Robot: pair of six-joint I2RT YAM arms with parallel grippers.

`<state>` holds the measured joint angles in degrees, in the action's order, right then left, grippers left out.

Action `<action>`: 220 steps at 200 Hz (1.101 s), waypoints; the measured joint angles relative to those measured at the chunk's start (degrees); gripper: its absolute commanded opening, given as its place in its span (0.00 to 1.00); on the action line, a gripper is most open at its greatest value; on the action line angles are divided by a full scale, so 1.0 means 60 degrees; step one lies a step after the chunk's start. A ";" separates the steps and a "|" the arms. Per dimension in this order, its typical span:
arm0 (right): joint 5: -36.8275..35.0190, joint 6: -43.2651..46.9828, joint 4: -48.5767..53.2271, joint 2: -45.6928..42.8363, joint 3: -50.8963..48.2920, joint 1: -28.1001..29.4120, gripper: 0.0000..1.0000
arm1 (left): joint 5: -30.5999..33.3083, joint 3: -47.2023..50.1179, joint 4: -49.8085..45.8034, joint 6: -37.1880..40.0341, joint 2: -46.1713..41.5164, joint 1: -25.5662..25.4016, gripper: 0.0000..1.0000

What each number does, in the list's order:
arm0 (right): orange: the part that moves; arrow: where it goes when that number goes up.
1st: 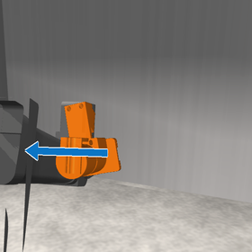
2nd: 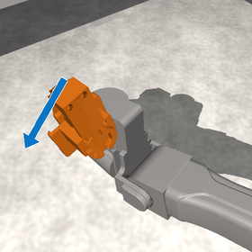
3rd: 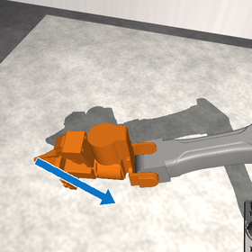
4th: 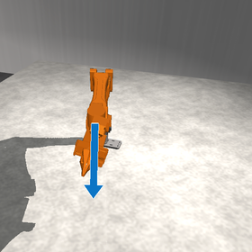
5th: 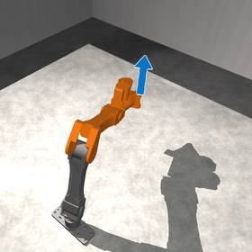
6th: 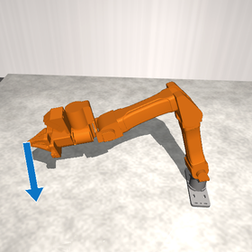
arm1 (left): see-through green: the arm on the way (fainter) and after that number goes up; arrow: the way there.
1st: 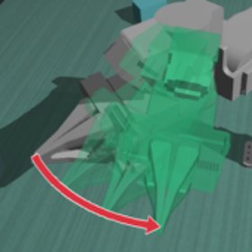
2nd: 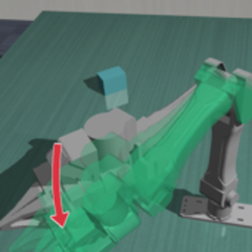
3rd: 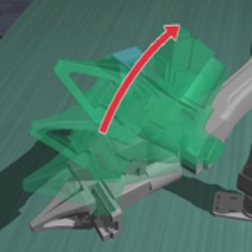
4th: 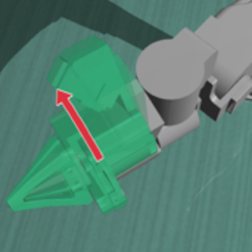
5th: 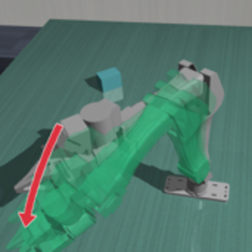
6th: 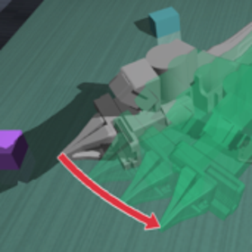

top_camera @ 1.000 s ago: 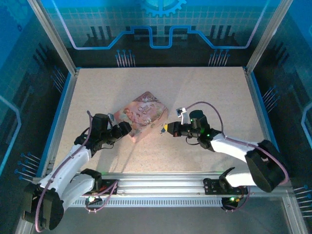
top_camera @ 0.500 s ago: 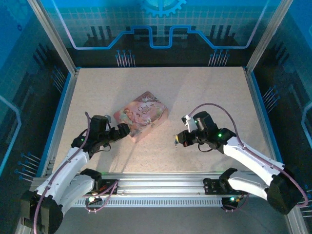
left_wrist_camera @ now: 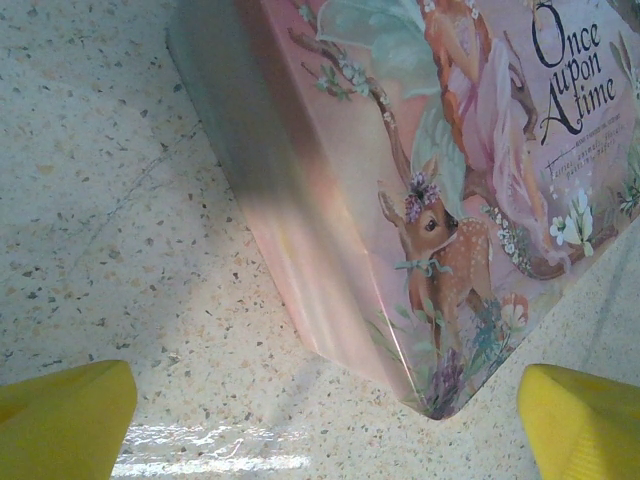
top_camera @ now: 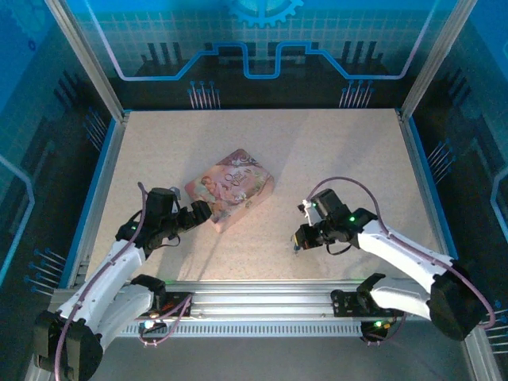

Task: Unlock a padlock with a key

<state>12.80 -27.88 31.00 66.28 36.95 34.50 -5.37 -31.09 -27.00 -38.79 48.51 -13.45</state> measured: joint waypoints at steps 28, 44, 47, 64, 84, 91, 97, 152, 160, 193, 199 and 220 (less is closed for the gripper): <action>-0.0044 -0.0025 -0.0033 0.0648 0.0000 0.0015 0.05 | 0.0000 0.0000 0.0004 0.0000 0.0000 0.0018 0.99; -0.0069 -0.0025 -0.0066 0.0984 0.0000 0.0044 0.05 | 0.0000 0.0000 0.0004 0.0004 0.0000 0.0022 0.99; -0.0073 -0.0022 -0.0073 0.1038 0.0004 0.0055 0.05 | 0.0000 0.0000 0.0004 0.0004 0.0000 0.0025 0.99; -0.0066 -0.0025 -0.0178 0.1304 0.0004 0.0084 0.05 | 0.0000 0.0000 0.0007 0.0000 0.0000 0.0029 0.99; -0.0066 -0.0022 -0.0353 0.1566 0.0007 0.0127 0.05 | 0.0000 0.0000 0.0007 0.0000 0.0004 0.0036 0.99; -0.0062 -0.0025 -0.0408 0.1657 0.0018 0.0135 0.05 | 0.0000 0.0000 0.0007 0.0000 0.0004 0.0036 0.99; -0.0062 -0.0025 -0.0444 0.1723 0.0029 0.0135 0.05 | 0.0000 0.0000 0.0007 0.0000 0.0004 0.0036 0.99; -0.0029 -0.0018 -0.0667 0.2317 0.0208 0.0193 0.07 | 0.0000 0.0000 0.0018 0.0000 0.0047 0.0040 0.99; -0.0029 -0.0018 -0.0678 0.2357 0.0219 0.0197 0.08 | 0.0000 0.0000 0.0018 0.0000 0.0047 0.0047 0.99; -0.0040 -0.0015 -0.0765 0.2415 0.0222 0.0204 0.15 | 0.0000 0.0000 0.0022 0.0000 0.0047 0.0058 0.99; -0.0066 -0.0015 -0.0772 0.2415 0.0222 0.0204 0.17 | -0.0004 0.0000 0.0025 0.0000 0.0047 0.0062 0.99; -0.0109 0.0007 -0.0783 0.2422 0.0222 0.0208 0.22 | -0.0004 0.0000 0.0036 0.0000 0.0047 0.0073 0.99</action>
<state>12.14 -27.83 26.30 80.82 38.28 35.75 -5.39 -31.09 -26.79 -38.79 48.80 -13.02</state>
